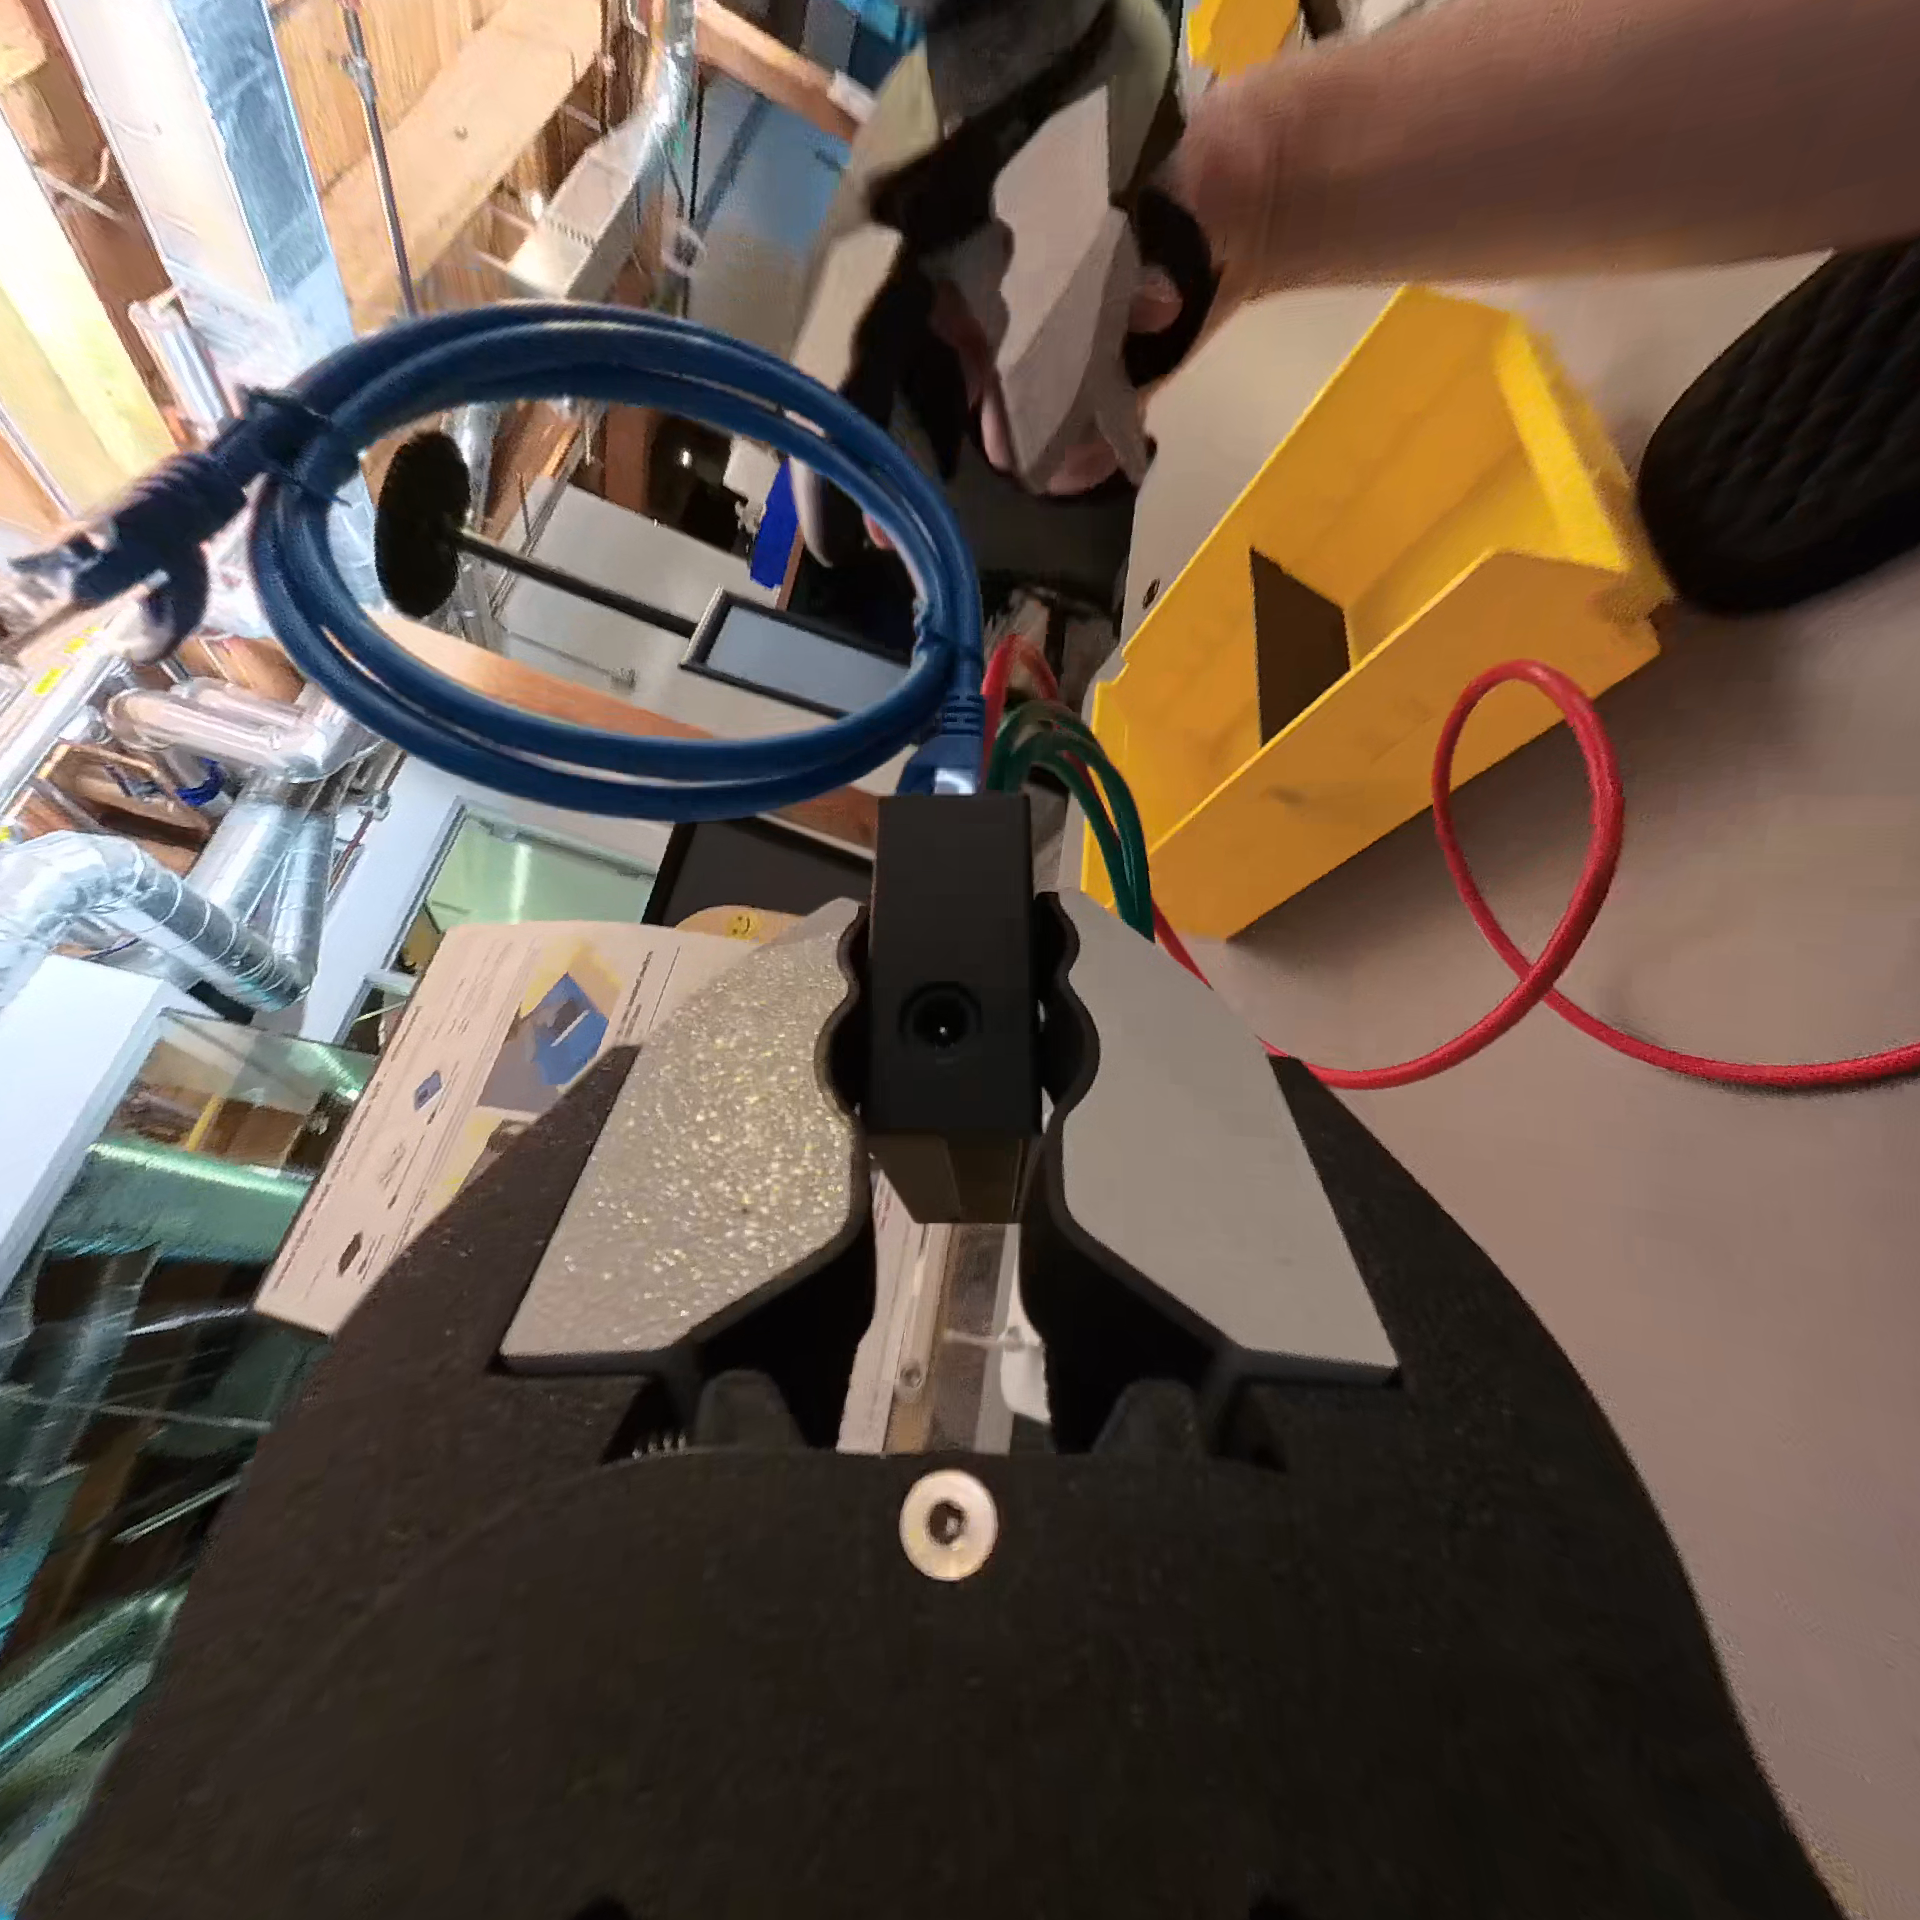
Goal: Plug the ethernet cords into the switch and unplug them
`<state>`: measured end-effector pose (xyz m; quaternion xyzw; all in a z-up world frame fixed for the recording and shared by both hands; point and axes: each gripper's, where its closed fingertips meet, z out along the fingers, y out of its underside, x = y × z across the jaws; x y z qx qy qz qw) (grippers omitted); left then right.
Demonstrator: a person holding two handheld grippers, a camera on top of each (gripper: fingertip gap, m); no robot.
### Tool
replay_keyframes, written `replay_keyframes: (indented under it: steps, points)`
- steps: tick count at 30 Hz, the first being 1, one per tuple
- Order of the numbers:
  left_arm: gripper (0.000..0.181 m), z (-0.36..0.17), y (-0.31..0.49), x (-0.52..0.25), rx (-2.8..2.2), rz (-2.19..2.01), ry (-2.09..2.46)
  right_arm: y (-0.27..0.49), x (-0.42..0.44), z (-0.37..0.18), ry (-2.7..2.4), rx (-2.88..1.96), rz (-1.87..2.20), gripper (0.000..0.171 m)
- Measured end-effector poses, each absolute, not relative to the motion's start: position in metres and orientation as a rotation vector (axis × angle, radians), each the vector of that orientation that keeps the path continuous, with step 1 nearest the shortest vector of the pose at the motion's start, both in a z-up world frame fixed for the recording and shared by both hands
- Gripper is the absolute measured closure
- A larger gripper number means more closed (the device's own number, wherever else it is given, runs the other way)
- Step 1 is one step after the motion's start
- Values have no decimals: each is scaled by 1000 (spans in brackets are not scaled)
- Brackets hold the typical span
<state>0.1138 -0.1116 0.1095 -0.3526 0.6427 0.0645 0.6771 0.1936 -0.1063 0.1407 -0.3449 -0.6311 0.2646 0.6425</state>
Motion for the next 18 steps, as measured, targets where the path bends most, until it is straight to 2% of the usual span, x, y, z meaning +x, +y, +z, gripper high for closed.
replay_keyframes:
  steps: [4, 9, 11, 13, 15, 18]
  points:
    - [152, 107, -98, 110, -830, 212, 1422, -107, 186, 161, -1332, -685, 386, 126]
    - [152, 110, -87, 101, -871, 279, 1384, -77, 202, 183, -1135, -769, 151, 121]
    - [152, 110, -81, 96, -896, 315, 1371, -81, 206, 190, -1097, -737, 140, 127]
    - [152, 109, -76, 93, -919, 345, 1361, -98, 192, 178, -1218, -694, 158, 129]
    - [152, 107, -71, 91, -944, 399, 1363, -108, 169, 156, -1348, -650, 116, 124]
    - [152, 100, -67, 94, -964, 471, 1386, -91, 140, 123, -1456, -694, -63, 121]
